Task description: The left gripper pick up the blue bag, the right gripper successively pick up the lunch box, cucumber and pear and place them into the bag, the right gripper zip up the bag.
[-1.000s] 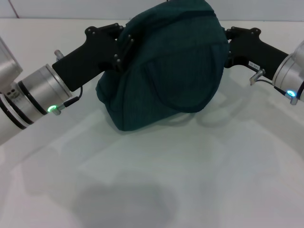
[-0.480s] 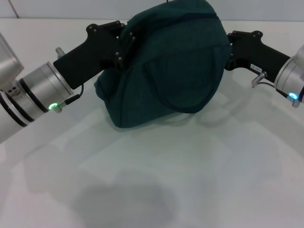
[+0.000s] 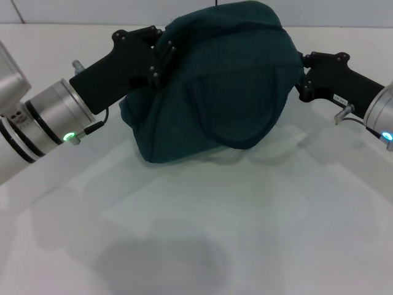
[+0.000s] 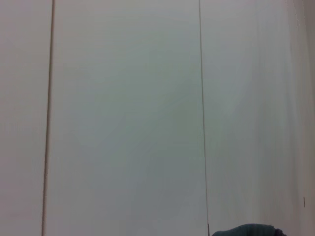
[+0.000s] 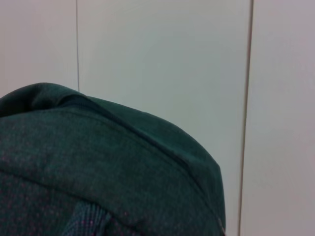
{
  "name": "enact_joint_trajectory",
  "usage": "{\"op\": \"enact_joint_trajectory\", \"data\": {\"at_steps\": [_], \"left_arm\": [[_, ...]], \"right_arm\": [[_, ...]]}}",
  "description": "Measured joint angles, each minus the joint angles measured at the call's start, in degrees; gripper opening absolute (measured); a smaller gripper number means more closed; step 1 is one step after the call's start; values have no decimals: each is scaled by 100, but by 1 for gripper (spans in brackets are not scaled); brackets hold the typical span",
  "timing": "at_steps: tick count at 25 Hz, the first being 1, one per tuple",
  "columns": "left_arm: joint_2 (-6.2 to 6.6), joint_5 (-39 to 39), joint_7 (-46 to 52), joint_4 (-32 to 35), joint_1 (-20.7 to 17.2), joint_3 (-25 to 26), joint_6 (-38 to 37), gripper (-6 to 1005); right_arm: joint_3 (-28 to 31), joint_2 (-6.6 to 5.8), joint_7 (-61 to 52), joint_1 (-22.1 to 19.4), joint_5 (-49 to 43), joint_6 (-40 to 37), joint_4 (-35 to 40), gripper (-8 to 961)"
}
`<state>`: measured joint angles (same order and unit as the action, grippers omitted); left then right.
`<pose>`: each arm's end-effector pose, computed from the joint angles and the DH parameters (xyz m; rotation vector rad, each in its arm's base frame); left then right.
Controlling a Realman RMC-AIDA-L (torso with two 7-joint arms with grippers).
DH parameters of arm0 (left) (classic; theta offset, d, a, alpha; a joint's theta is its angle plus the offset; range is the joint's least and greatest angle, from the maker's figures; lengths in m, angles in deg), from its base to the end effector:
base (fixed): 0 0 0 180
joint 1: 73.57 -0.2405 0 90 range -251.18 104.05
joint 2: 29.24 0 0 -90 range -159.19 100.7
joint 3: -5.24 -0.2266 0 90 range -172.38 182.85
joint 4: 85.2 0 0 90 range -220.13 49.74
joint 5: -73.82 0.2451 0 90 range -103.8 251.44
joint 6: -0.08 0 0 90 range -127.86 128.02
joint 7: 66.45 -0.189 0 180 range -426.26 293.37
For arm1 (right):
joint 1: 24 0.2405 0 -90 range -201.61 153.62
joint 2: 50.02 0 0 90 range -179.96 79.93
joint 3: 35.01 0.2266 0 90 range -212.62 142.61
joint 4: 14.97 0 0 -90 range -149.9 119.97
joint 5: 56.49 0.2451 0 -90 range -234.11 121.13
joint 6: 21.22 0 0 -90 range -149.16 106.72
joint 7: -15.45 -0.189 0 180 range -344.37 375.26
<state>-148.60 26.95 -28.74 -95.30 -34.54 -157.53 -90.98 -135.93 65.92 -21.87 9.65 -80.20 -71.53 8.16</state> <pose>-0.2157 0.3768 -0.0333 -2.2035 -0.2569 -1.1327 0.2043 0.4367 -0.0799 -2.2389 0.3671 0.7391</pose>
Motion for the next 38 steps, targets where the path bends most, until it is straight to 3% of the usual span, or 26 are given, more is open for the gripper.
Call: {"op": "enact_joint_trajectory", "data": {"at_steps": [5, 15, 22, 27, 35, 38], "left_arm": [[-7, -6, -2, -1, 22, 0, 2, 98], [-26, -6, 3, 9, 95, 0, 2, 97], [-26, -6, 8, 13, 96, 1, 1, 97], [-34, -37, 17, 23, 94, 1, 0, 98], [-35, -38, 18, 27, 87, 25, 0, 98], [-34, -38, 29, 27, 87, 38, 1, 97]], "right_arm": [[3, 0, -44, -8, 26, 15, 0, 210], [-281, 13, -64, 131, -2, 248, 49, 446], [-782, 16, -95, 403, -12, 304, 196, 501], [-818, 19, -8, 428, -13, 257, 245, 473], [-778, 9, 182, 204, -59, -4, 360, 427], [-574, 2, 239, 20, -15, -122, 358, 368]]}}
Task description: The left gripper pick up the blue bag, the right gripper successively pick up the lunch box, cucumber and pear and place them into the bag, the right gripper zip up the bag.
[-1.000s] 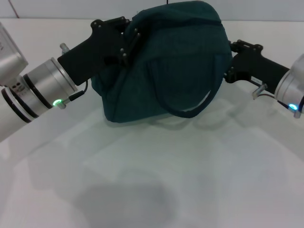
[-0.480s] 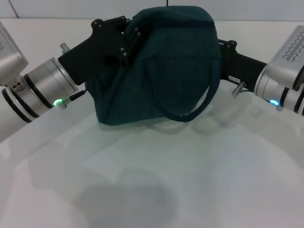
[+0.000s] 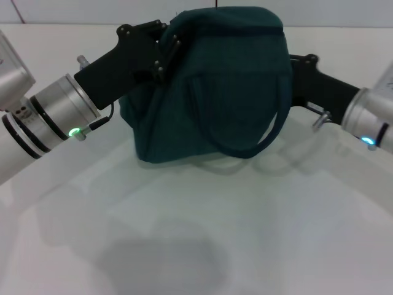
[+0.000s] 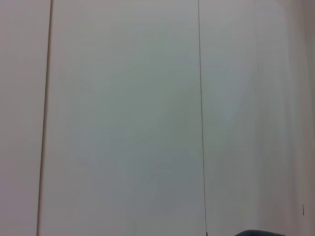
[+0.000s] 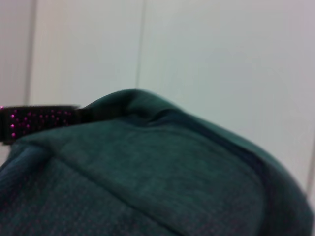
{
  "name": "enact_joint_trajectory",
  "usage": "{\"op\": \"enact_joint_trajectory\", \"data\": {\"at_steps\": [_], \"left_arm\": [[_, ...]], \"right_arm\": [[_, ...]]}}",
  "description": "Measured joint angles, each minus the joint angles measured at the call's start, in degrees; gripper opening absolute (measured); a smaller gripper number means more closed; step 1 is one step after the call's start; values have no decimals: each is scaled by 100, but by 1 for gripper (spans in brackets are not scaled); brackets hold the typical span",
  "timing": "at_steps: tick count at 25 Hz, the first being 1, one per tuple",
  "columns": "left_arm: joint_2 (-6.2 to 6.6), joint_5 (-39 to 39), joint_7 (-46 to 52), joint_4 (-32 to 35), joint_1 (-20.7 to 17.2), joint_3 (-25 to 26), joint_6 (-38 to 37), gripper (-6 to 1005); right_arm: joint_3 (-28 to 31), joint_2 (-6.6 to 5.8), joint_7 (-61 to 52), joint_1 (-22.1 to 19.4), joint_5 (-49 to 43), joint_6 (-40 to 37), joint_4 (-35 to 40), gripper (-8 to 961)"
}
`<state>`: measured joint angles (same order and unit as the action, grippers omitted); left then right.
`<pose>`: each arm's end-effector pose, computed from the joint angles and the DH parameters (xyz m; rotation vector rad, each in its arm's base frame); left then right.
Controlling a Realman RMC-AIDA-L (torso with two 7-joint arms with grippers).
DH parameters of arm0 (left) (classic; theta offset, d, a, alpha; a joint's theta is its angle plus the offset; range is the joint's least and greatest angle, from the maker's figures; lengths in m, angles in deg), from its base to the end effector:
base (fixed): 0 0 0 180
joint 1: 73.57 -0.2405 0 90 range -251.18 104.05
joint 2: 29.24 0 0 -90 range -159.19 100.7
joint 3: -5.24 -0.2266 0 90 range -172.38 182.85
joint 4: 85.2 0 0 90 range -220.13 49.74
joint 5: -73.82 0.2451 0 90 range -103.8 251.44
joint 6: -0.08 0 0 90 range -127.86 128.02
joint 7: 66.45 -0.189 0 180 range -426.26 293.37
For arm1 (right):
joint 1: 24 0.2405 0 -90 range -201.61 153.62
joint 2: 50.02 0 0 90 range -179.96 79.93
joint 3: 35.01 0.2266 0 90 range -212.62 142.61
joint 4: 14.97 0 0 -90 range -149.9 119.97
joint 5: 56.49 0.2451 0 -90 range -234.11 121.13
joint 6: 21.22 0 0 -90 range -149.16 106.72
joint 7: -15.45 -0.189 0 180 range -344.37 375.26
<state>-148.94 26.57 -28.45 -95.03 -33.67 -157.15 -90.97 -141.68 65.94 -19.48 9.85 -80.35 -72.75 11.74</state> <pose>-0.2080 0.3799 -0.0346 -2.1968 -0.2557 -1.1586 0.1733 0.4230 -0.0987 -2.3403 0.2064 0.7656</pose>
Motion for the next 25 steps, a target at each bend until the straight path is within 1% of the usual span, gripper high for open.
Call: {"op": "enact_joint_trajectory", "data": {"at_steps": [4, 8, 13, 19, 24, 25], "left_arm": [[-1, -1, 21, 0, 5, 3, 0, 97], [-1, -3, 64, -2, 16, 6, 5, 97], [0, -5, 67, 39, 43, 6, 9, 97], [2, -5, 68, 61, 44, 6, 9, 97], [-1, -5, 68, 87, 44, 6, 10, 97], [1, -5, 69, 103, 44, 6, 10, 97]], "right_arm": [[328, 1, 54, -233, 7, -250, -34, 290], [553, -5, 64, -344, 12, -367, -54, 211], [672, -18, 65, -429, 12, -400, -70, 21], [621, -16, 4, -455, -29, -211, -84, 17], [506, 1, -68, -419, -45, 25, -86, 54], [467, 0, -72, -418, -47, 32, -85, 114]]}}
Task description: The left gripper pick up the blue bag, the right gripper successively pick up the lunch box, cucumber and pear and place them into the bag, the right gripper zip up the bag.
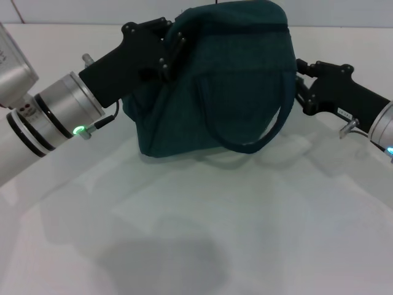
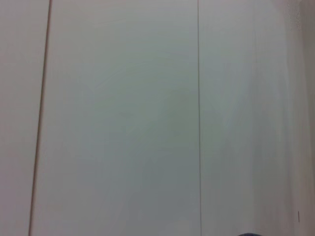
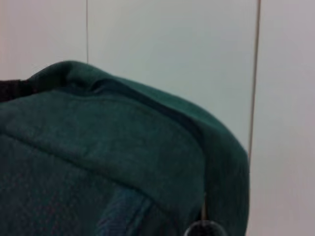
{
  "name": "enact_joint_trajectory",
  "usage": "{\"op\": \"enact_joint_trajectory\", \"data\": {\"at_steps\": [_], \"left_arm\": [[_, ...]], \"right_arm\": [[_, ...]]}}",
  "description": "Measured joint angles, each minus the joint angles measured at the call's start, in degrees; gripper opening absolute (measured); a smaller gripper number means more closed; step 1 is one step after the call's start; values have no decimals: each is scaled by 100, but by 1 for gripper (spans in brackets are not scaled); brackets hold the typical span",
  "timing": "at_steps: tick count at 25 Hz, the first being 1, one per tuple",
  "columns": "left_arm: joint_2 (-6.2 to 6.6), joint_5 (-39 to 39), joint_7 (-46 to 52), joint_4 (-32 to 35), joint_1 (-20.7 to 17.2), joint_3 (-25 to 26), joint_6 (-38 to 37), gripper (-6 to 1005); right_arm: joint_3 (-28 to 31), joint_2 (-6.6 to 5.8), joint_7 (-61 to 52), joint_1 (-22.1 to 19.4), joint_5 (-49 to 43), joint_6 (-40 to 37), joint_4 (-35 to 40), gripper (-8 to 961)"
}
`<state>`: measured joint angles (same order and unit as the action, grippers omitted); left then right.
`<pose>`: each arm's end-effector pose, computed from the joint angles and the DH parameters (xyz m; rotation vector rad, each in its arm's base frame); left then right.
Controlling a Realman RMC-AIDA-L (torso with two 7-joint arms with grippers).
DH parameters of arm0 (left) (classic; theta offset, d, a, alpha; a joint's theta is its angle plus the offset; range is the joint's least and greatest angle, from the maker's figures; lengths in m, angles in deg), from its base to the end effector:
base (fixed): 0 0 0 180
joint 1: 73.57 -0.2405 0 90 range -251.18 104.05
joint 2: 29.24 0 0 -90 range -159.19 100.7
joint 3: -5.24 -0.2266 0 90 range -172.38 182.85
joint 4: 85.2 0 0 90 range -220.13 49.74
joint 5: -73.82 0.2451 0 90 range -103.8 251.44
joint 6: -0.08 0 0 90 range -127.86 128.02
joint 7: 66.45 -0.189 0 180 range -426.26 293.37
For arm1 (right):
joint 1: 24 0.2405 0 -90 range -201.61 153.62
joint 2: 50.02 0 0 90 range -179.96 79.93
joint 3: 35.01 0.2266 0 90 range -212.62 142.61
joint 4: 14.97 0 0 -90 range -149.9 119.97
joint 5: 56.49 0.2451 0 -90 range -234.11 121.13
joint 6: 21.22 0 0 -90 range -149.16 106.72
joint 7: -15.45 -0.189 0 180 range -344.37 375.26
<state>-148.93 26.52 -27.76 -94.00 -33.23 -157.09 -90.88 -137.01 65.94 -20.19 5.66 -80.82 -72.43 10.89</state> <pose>-0.2017 0.3806 -0.0374 -2.2005 -0.2694 -1.1884 0.2132 0.4213 -0.0818 -2.2441 0.3444 0.7353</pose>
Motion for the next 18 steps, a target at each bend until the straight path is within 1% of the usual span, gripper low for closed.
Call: {"op": "enact_joint_trajectory", "data": {"at_steps": [2, 9, 12, 15, 18], "left_arm": [[5, -3, 4, 25, -4, 0, 0, 97], [2, -7, 7, 23, -59, -1, 0, 98], [8, -8, -1, 28, -70, -17, 0, 98], [12, -8, -19, 31, -92, -29, 0, 98], [14, 7, -20, 32, -94, -34, -1, 98]], "right_arm": [[-33, -8, 0, -1, -6, -17, 0, 235], [28, -21, -1, -47, 34, -208, 13, 379], [103, 11, -2, -58, 193, -80, 2, 440], [52, 20, -10, -61, 309, 138, 31, 513], [-229, -14, -187, 59, 294, 455, 61, 590]]}}
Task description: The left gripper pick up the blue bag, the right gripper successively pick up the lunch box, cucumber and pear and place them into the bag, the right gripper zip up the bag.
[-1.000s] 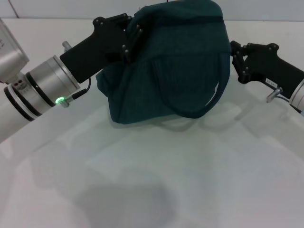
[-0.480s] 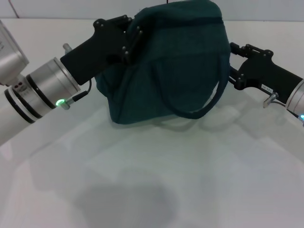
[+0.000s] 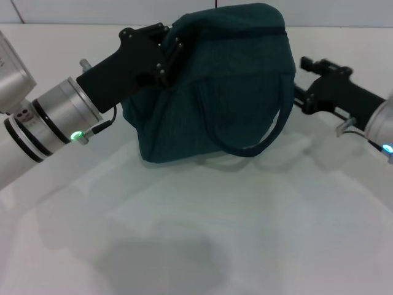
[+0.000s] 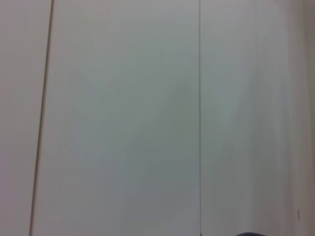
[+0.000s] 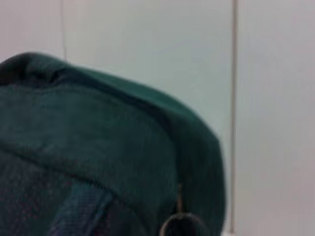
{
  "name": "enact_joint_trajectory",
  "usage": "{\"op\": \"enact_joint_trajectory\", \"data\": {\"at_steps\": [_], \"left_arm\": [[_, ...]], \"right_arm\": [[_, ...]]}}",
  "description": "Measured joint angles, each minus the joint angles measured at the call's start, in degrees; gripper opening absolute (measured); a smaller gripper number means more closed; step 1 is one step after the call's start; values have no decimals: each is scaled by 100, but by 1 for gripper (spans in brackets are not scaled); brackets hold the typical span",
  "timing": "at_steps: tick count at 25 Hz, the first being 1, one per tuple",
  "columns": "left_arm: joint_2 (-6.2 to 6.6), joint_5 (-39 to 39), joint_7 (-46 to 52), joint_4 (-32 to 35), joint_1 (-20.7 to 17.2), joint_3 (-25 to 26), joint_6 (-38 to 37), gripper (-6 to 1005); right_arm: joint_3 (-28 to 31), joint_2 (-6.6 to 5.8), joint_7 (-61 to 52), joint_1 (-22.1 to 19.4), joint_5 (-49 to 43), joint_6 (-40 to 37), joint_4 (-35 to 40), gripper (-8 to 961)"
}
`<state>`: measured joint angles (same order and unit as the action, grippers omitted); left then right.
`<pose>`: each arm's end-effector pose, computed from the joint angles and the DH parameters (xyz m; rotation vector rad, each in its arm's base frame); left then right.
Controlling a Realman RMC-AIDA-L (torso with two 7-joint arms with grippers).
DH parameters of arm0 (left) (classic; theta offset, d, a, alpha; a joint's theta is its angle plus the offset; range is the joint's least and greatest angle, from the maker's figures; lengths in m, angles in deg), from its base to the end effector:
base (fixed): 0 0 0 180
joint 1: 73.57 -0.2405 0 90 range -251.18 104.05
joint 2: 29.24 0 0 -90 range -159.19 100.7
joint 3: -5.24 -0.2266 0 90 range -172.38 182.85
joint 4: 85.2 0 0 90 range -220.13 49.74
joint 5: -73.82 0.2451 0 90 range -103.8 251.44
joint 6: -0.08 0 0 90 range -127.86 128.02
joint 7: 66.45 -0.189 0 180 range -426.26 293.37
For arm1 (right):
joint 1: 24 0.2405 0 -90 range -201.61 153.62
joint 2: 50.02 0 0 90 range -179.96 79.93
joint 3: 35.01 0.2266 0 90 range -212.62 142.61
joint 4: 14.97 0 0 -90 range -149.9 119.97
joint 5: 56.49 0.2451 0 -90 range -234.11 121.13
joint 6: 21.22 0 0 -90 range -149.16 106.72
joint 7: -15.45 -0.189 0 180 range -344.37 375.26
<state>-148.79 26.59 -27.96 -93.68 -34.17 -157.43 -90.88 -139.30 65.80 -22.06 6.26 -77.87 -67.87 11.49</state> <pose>-0.2071 0.3767 -0.0384 -2.2016 -0.2812 -1.1795 0.2171 0.4282 -0.0858 -2.2279 0.4260 0.6990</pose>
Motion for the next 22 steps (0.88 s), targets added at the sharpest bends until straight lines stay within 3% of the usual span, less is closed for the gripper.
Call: {"op": "enact_joint_trajectory", "data": {"at_steps": [4, 22], "left_arm": [[-7, 25, -11, -3, 7, -7, 0, 98], [11, 34, -23, -25, 18, -10, -1, 96]], "right_arm": [[-368, -50, -241, 271, -76, 129, -49, 591], [-359, -16, -201, 776, -820, 87, 193, 590]]}}
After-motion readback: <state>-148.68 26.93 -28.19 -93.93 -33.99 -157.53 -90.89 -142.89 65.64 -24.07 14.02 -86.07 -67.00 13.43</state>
